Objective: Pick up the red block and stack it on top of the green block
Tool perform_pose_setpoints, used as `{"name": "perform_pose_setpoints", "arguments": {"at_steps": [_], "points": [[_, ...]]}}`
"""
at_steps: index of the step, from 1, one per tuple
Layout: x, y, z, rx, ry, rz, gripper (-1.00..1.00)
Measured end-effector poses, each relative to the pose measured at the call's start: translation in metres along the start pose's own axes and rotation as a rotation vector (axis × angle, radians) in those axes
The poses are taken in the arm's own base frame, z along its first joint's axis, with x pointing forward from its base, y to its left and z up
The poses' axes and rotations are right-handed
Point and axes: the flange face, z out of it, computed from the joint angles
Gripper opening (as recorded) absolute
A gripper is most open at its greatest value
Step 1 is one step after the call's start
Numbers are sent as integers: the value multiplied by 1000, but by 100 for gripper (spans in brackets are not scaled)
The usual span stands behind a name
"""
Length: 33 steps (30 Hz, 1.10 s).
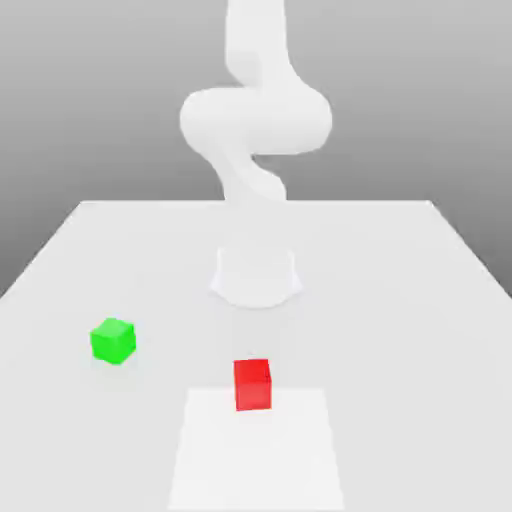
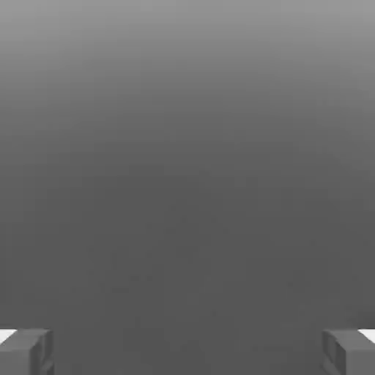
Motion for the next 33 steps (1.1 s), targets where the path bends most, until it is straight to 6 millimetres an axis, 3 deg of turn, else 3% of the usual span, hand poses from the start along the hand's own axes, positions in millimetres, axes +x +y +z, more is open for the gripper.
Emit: {"name": "perform_pose_setpoints", "arguments": {"at_steps": [4,9,13,18,23,24,30,33], "points": [[-29,30,96,-105,-102,-22,0],[-84,87,193,-234,-236,-46,0],[-143,148,253,-342,-358,-65,0],[-228,236,313,-469,-512,-85,0],[-258,267,346,-488,-534,-88,0],[-262,271,351,-488,-534,-88,-100],[-265,273,354,-488,-534,-88,-100],[-258,266,345,-488,-534,-88,-100]]}}
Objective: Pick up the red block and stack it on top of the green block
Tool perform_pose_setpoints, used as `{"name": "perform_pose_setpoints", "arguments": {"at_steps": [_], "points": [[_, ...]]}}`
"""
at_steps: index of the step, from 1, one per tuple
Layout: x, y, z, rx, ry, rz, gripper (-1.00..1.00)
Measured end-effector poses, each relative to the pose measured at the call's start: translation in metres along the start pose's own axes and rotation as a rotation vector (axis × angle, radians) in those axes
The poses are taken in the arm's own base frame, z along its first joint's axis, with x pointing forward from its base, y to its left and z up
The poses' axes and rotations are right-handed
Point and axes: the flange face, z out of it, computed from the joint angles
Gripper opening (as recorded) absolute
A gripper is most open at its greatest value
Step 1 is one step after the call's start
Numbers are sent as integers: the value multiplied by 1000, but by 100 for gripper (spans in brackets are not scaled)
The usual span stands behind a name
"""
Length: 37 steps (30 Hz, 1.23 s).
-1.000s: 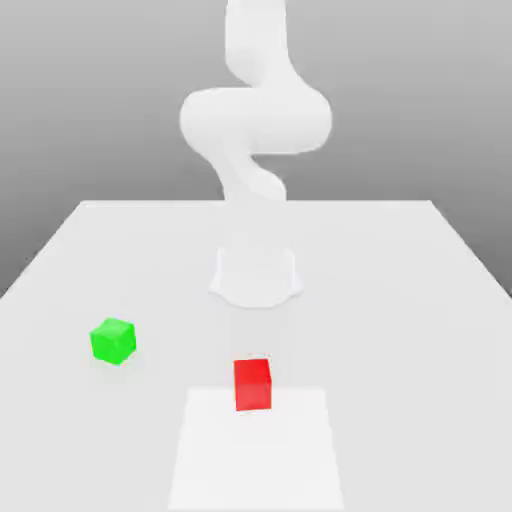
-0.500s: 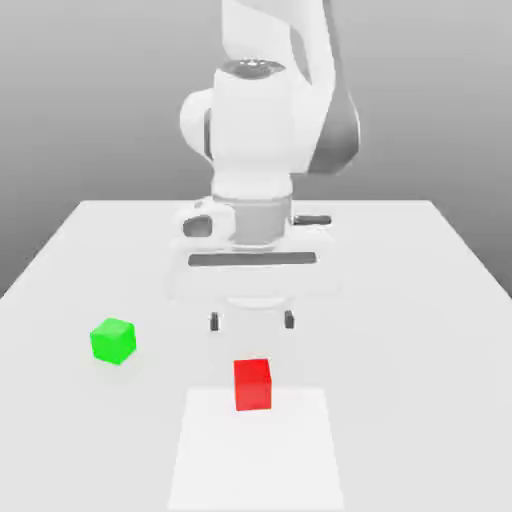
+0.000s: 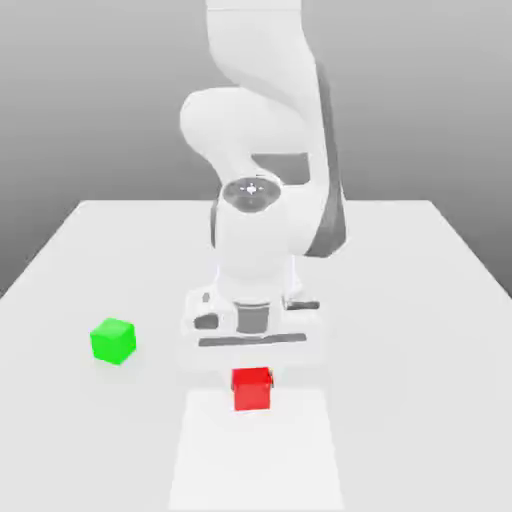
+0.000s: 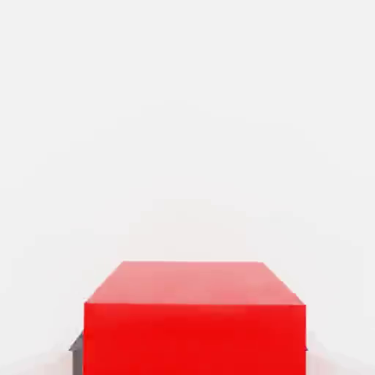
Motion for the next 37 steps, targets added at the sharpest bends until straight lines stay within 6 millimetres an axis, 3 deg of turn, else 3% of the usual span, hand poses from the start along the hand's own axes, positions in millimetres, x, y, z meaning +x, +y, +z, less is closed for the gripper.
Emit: {"name": "perform_pose_setpoints", "arguments": {"at_steps": [6,8,17,25,28,34,35,37], "points": [[-1,1,-45,0,0,0,-100],[9,15,-53,-1,1,69,-100],[54,127,-72,-3,2,559,-100],[56,234,-87,0,1,1006,-100],[54,252,-77,2,-1,1082,-100],[53,254,-32,3,-1,1093,-100],[53,254,-26,2,-1,1091,100],[53,254,-26,2,-1,1091,100]]}}
